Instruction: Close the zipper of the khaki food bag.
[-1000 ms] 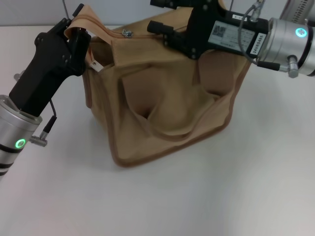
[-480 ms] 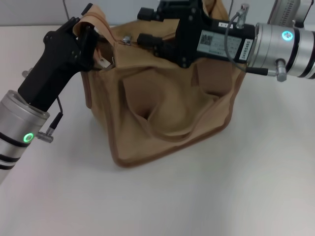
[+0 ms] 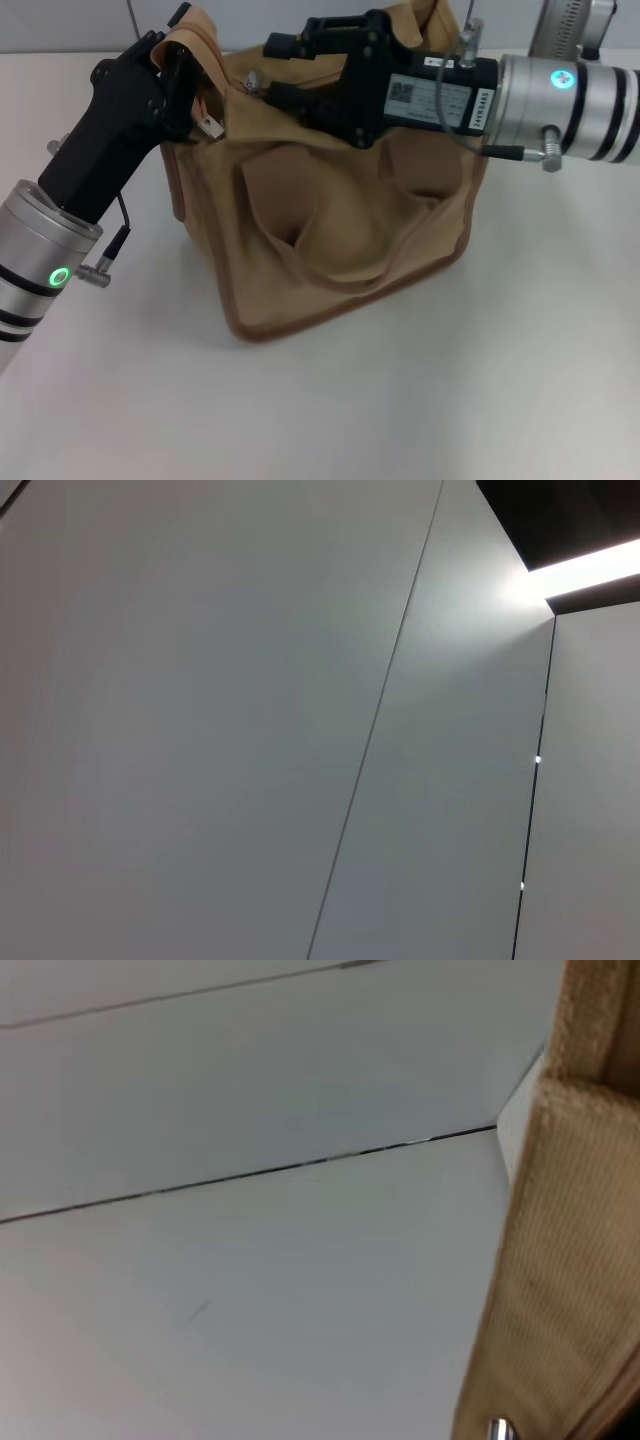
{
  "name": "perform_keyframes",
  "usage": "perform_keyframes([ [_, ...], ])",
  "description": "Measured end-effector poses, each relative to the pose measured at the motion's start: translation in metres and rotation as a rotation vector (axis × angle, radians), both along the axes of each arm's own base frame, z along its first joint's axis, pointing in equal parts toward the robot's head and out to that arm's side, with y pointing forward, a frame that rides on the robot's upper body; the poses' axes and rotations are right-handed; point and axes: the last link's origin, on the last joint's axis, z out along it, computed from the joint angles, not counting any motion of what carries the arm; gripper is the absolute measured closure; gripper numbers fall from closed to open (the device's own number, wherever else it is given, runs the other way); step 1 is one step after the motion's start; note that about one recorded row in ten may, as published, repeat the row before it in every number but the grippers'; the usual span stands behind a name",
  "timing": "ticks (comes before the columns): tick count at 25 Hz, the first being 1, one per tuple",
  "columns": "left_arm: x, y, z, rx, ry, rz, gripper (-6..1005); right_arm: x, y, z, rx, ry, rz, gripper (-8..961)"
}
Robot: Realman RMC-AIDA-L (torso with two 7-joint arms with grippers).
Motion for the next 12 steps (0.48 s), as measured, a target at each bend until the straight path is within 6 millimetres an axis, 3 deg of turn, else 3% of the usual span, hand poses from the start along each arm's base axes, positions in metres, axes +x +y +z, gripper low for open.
perform_keyframes([
  [12, 0.0004, -0.0005, -0.0003, -0.002, -0.004, -0.001, 958, -0.0095, 0.006, -0.0029, 0.037, -0.022, 0.038, 539],
])
